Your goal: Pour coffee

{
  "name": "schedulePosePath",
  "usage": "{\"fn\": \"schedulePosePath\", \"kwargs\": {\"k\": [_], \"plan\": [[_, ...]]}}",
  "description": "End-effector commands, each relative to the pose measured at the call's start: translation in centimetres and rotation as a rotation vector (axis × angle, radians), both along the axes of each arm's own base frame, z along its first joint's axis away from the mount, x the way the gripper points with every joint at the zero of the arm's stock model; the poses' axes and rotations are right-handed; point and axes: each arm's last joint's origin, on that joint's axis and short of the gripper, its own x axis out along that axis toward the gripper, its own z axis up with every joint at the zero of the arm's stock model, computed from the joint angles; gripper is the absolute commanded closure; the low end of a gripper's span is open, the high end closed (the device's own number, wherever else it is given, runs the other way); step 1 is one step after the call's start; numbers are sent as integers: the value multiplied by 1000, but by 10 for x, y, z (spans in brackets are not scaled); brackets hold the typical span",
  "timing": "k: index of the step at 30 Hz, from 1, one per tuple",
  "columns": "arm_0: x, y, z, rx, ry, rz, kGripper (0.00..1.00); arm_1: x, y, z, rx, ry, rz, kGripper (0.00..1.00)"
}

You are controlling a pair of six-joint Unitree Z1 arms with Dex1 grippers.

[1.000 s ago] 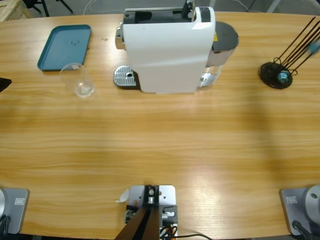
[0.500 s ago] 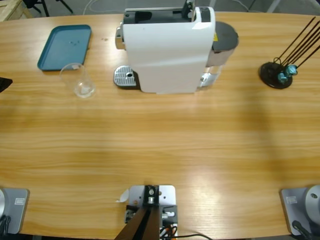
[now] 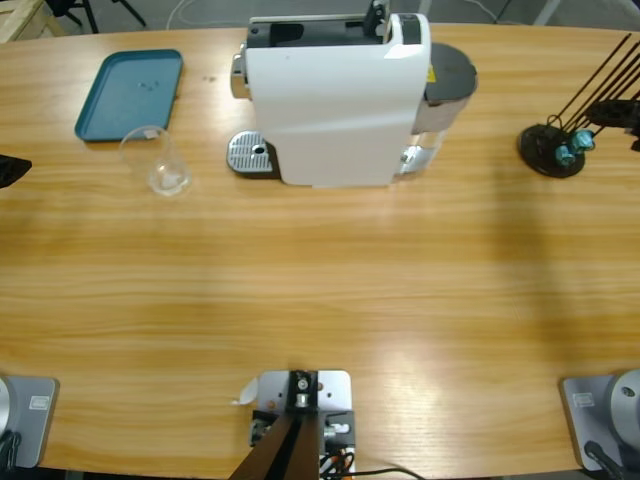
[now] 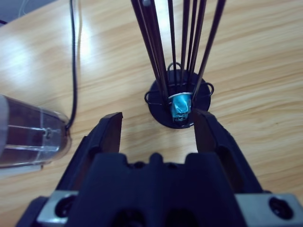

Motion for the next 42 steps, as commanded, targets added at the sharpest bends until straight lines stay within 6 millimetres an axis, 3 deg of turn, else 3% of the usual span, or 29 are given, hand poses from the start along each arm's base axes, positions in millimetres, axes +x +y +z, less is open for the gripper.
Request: {"fn": "schedulePosePath", "kwargs": {"k": [1,12,42], "plan": [[5,-3,-14,39,49,-5,73,3,-4,-34,-37,89,-50,395],[6,-4,-14,41,51,-5,73,11,-5,-48,-38,113,-72,400],[6,-4,-15,43,53,-5,73,26,-10,-60,-31,135,-101,405]]}}
